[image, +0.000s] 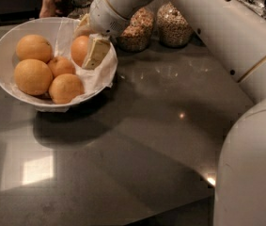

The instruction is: Pick orange from white bowl

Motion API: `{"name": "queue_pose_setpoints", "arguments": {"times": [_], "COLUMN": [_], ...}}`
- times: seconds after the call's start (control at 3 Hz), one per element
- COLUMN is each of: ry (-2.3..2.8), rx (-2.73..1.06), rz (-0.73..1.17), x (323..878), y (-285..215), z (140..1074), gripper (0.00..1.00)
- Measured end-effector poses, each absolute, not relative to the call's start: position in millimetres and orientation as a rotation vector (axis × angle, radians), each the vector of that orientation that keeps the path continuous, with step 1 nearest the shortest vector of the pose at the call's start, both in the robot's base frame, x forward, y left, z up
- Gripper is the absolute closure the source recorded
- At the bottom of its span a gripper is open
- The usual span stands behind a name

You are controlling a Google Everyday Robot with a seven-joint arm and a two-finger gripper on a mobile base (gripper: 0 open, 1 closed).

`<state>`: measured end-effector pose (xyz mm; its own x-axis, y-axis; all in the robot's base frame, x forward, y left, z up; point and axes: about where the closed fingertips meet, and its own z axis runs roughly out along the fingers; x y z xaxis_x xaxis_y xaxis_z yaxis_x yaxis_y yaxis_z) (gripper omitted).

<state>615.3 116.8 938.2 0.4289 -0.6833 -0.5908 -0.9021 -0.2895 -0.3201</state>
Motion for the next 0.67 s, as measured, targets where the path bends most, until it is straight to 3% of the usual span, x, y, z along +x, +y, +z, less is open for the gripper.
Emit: {"name": "queue_pose_setpoints", "arguments": {"times": [0.67], "ry": [1.226], "rx": [-2.001], "rz": [0.462], "x": [608.6], "y": [113.8], "z": [990.2], "gripper": [1.00]}}
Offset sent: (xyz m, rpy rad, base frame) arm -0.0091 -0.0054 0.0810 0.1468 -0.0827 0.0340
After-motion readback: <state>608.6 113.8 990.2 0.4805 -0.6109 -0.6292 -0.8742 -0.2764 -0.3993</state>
